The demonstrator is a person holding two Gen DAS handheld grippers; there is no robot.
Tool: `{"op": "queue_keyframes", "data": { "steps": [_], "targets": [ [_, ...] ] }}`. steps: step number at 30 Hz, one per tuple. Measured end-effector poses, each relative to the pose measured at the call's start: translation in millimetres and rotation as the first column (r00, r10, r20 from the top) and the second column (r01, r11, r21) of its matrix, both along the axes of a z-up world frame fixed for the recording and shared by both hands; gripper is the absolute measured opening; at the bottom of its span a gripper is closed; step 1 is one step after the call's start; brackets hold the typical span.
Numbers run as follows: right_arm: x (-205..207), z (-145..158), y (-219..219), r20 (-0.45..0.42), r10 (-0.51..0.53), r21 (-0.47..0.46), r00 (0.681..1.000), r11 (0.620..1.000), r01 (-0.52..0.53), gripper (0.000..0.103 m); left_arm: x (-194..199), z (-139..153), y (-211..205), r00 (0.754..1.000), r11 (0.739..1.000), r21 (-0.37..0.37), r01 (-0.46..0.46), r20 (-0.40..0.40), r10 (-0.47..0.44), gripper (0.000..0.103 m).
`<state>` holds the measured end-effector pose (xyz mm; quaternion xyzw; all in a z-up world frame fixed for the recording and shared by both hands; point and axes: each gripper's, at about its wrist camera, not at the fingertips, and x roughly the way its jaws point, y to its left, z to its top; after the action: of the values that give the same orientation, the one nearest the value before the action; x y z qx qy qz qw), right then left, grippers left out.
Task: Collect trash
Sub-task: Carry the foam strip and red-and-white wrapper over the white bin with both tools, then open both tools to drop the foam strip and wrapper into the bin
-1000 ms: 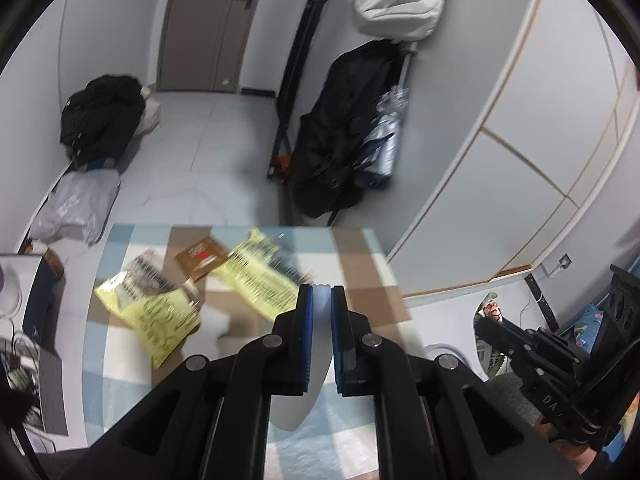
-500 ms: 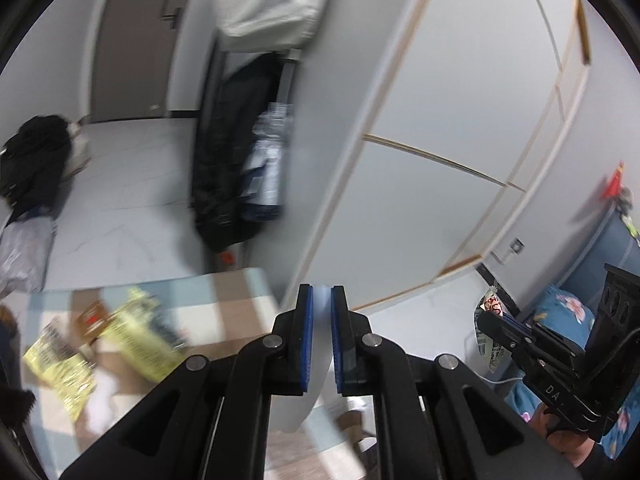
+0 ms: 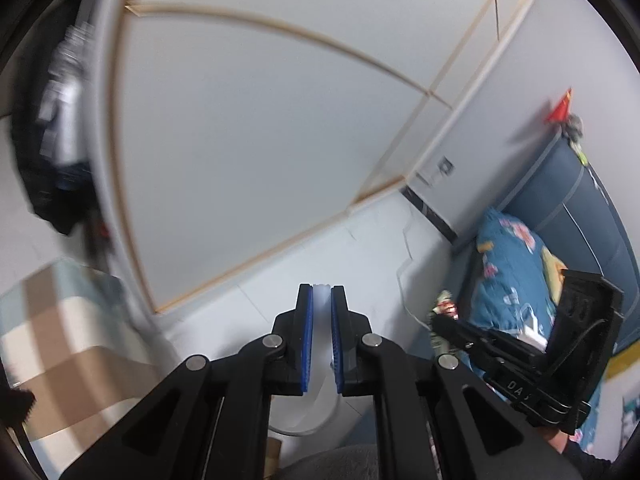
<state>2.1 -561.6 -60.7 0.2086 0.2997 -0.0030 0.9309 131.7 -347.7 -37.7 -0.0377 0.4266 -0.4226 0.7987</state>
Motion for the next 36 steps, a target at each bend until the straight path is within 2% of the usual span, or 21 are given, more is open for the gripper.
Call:
{"op": "queue_keyframes", "data": {
  "steps": [10, 16, 19, 22, 25, 27, 31, 33, 36],
  "targets": [
    [8, -74, -42, -0.131, -0.049, 0.086, 0.990, 0.994, 0.061, 0.008, 16, -57, -65, 0.984, 0.985, 0.091, 0.146, -0.111, -0.136, 0.005],
    [15, -123, -56, -0.220, -0.044, 0.145, 0.974, 0.986, 0.077, 0.008, 19, -104, -96, 0.956, 0.956, 0.184, 0.229, -0.228, -0.185, 0.005],
    [18, -148, -56, -0.261, -0.028, 0.180, 0.965, 0.981, 0.077, 0.008, 21, -121, -103, 0.937, 0.947, 0.175, 0.270, -0.273, -0.216, 0.005],
    [20, -175, -53, -0.310, -0.001, 0.216, 0.951, 0.974, 0.072, 0.008, 23, -142, -113, 0.917, 0.939, 0.188, 0.290, -0.335, -0.216, 0.005],
    [17, -198, -46, -0.353, 0.019, 0.255, 0.936, 0.964, 0.077, 0.008, 26, -160, -120, 0.907, 0.932, 0.209, 0.294, -0.368, -0.204, 0.005],
    [15, -213, -44, -0.373, 0.032, 0.274, 0.927, 0.959, 0.077, 0.008, 24, -171, -124, 0.909, 0.915, 0.260, 0.308, -0.365, -0.202, 0.005],
    [13, -236, -39, -0.413, 0.048, 0.291, 0.909, 0.953, 0.082, 0.008, 22, -197, -129, 0.882, 0.886, 0.315, 0.340, -0.435, -0.184, 0.005],
    [15, -246, -36, -0.420, 0.063, 0.295, 0.905, 0.953, 0.070, 0.008, 24, -203, -129, 0.889, 0.880, 0.345, 0.328, -0.427, -0.164, 0.005],
    [19, -263, -36, -0.444, 0.078, 0.316, 0.893, 0.946, 0.075, 0.008, 25, -212, -128, 0.884, 0.888, 0.343, 0.307, -0.448, -0.133, 0.006]
  ]
}}
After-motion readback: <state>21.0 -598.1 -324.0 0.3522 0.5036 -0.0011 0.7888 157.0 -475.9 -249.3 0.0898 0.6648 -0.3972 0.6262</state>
